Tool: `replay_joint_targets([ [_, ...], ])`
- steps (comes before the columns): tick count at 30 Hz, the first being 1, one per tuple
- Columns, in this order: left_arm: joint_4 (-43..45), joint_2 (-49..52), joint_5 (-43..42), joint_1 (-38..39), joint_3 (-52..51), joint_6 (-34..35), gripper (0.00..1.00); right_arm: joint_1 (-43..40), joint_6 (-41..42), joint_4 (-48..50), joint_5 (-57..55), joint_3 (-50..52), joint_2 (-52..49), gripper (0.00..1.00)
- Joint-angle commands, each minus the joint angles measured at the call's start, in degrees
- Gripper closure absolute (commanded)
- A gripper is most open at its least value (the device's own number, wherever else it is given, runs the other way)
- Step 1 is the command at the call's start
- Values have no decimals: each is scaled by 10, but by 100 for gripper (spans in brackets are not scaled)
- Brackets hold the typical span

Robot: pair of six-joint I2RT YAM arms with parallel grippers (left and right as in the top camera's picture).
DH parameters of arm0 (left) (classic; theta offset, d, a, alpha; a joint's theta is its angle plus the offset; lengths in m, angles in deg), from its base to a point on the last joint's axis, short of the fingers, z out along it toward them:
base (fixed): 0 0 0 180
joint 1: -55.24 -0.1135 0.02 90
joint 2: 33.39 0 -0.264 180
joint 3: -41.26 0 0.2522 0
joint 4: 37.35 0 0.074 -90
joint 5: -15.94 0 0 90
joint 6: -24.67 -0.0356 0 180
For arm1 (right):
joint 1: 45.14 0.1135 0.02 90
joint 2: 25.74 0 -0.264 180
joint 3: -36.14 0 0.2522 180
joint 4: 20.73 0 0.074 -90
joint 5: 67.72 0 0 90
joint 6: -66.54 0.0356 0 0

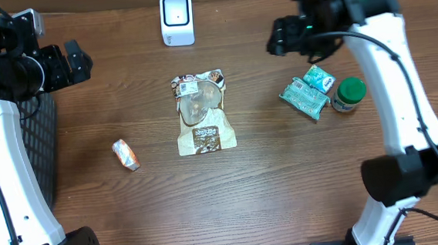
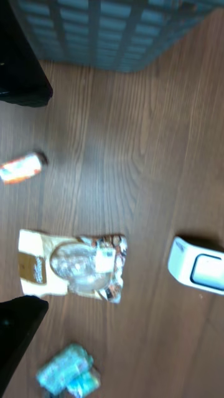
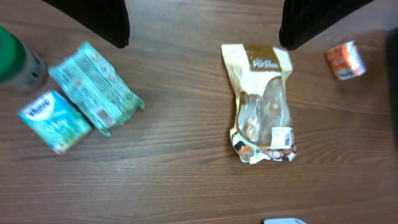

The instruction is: Scan the item barcode

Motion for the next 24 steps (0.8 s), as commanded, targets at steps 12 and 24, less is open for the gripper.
replay_joint_targets([
  [12, 69, 6, -53, 123, -143, 63, 96, -6, 1, 16, 57, 43, -7, 25],
  [24, 254, 75, -141, 207, -323, 66, 96, -6, 16, 85, 114, 154, -8, 26],
])
